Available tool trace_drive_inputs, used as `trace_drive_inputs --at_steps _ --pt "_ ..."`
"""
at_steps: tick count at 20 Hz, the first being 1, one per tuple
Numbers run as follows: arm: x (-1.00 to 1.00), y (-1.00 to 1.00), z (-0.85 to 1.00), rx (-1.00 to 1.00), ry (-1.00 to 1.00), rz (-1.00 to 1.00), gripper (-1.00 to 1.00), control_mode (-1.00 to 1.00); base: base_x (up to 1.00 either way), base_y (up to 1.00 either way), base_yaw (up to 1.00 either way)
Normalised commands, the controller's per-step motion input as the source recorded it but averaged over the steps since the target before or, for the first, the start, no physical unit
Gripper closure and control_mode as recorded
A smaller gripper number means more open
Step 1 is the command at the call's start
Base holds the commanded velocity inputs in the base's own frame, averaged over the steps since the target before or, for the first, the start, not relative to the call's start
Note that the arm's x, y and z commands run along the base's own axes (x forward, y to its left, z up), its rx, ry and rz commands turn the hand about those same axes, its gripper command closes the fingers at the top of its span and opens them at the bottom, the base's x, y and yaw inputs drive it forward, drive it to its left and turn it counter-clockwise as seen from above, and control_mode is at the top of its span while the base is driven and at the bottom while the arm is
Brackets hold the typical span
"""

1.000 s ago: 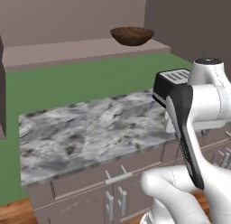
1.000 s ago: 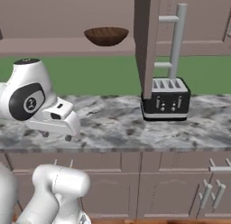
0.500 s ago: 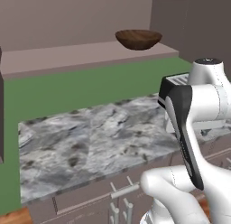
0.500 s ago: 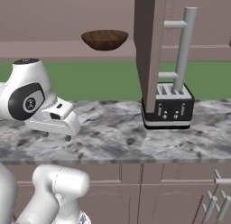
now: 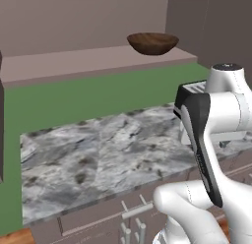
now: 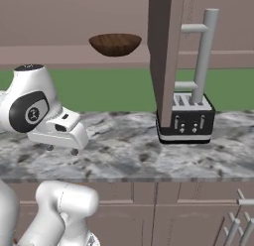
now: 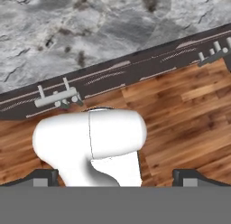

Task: Pick up the bowls from the cabinet and place each bowl in front of a stool on the dining counter.

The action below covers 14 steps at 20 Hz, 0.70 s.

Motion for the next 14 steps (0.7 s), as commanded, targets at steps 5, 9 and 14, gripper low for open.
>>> trace_drive_inputs --at_steps 5,9,14 --pt "0.00 0.00 0.00 0.00 0.00 0.00 -1.00 1.00 0.53 0.02 0.00" --pt "0.06 0.00 0.00 0.00 0.00 0.00 -1.00 -1.00 0.24 0.05 0.00" --pt "0.26 0.00 0.18 0.00 0.06 0.03 -1.00 -1.00 0.00 0.00 0.00"
